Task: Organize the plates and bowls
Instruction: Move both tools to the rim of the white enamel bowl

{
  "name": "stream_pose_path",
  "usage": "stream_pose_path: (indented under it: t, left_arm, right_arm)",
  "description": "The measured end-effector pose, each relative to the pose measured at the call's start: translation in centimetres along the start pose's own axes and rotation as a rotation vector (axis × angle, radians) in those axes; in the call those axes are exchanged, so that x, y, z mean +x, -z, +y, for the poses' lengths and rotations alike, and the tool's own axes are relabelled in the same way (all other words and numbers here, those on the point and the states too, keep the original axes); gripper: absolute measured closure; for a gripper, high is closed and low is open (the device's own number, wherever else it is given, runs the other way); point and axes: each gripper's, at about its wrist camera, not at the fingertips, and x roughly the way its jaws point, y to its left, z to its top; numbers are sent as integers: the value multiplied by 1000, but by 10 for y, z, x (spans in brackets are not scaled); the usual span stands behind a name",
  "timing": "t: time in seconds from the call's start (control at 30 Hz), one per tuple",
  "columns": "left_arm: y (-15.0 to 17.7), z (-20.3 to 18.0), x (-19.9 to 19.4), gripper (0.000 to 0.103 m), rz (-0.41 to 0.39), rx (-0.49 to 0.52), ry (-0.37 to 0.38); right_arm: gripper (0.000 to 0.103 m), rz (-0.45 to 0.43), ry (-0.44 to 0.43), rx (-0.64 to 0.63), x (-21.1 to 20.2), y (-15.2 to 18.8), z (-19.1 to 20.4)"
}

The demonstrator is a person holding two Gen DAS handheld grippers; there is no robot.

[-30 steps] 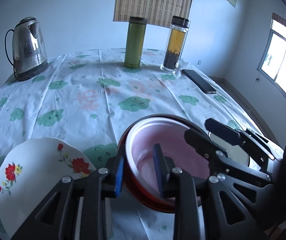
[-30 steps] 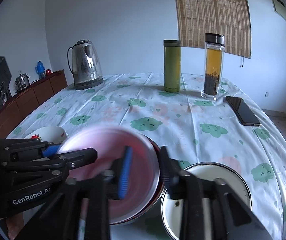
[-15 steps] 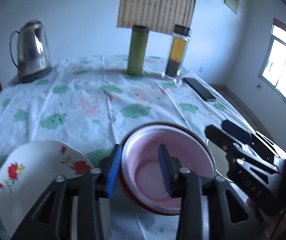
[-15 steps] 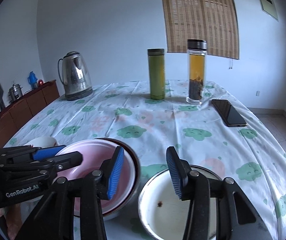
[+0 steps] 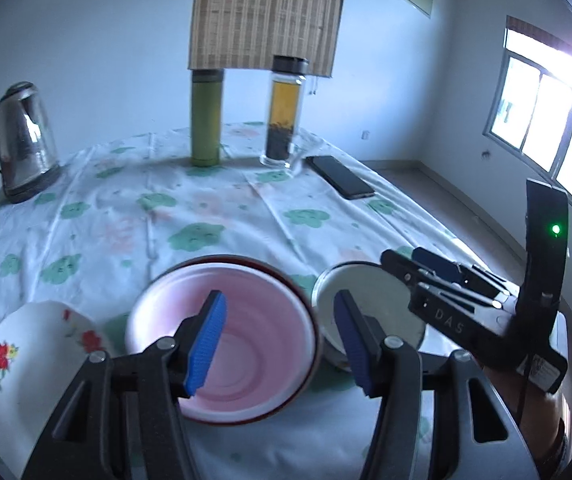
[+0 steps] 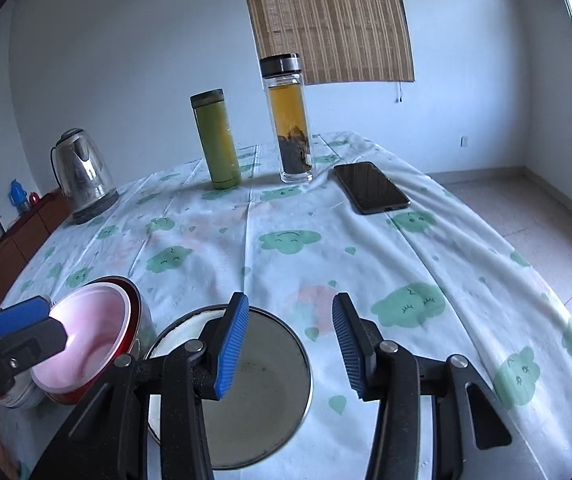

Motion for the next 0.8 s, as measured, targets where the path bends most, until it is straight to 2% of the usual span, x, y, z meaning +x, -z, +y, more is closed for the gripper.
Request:
stream_pose_path:
  t: [0.13,0.17,0.2,0.23,0.33,0.37,0.43,0.47,0.5,0.8]
  left_arm:
    - [0,-6,8,51,23,-2,-10]
    - [1,-10,9,56,27,4,-6]
    - [2,-14,11,58,35,11,3]
    - [2,-19,13,64,43,16,14]
    - [6,-33,20,72,71,35,42]
    - [7,-36,22,72,77,39,45]
    - [9,-40,25,72,87,45,46]
    - [10,-41,26,72,88,47,47]
    - [10,-42,26,73,86,50,41]
    - [16,-59,35,74,122,69,69]
  right_arm:
    - [57,44,-20,-3,3,6,-4]
    - [58,56,-15,-6,4,7,-4]
    - [64,66,-11,-8,6,8,-4]
    - [67,77,-11,-8,7,9,-5]
    - [74,111,-20,-19,12,11,-3]
    - [78,123,-26,-26,14,12,-2]
    - [80,140,-21,-29,17,14,-2]
    - [90,150,-16,-31,18,15,-3]
    - [94,150,-15,-32,18,16,-4]
    - [94,138,76,-30,13,14,-19]
